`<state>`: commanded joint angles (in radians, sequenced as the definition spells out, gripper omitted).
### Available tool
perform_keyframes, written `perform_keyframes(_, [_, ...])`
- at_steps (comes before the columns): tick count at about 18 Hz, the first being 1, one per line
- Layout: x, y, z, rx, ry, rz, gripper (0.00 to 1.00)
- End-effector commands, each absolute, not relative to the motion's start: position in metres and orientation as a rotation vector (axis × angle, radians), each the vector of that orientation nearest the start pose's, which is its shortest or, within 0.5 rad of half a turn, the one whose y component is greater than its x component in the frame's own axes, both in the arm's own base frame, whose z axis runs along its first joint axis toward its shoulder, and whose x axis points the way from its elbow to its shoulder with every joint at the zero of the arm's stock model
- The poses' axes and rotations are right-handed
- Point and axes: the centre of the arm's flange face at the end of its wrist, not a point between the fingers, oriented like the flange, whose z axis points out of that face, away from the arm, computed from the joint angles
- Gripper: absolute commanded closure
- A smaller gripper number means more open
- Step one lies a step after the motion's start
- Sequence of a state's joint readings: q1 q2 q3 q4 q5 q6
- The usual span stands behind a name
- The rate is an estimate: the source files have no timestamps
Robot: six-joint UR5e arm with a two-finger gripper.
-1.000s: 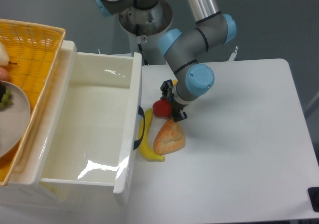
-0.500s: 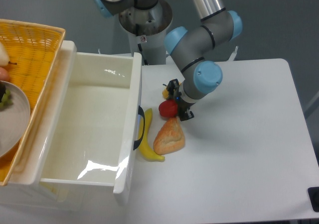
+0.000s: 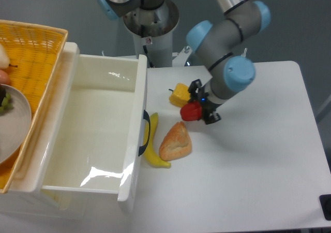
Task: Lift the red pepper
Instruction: 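Lift the red pepper up off the table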
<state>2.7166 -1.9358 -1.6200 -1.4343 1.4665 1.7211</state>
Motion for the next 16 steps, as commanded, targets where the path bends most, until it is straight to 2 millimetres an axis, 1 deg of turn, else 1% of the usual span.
perform_keyframes(3, [-0.494,0.368,0.286,-2.934,0.814,-0.393,0.8])
perform_keyframes(5, [-0.513,0.368,0.283,-2.938,0.791,-0.381,0.8])
perform_keyframes(7, [-0.531,0.374,0.283,-2.954,0.771,-0.348,0.8])
perform_keyframes(9, [-0.551,0.377,0.286,-2.985,0.784,-0.242,0.8])
perform_keyframes(12, [-0.567,0.378,0.276,-3.045,0.78,-0.116,0.8])
perform_keyframes(16, [-0.587,0.381,0.28,-3.054,0.74,-0.065,0.8])
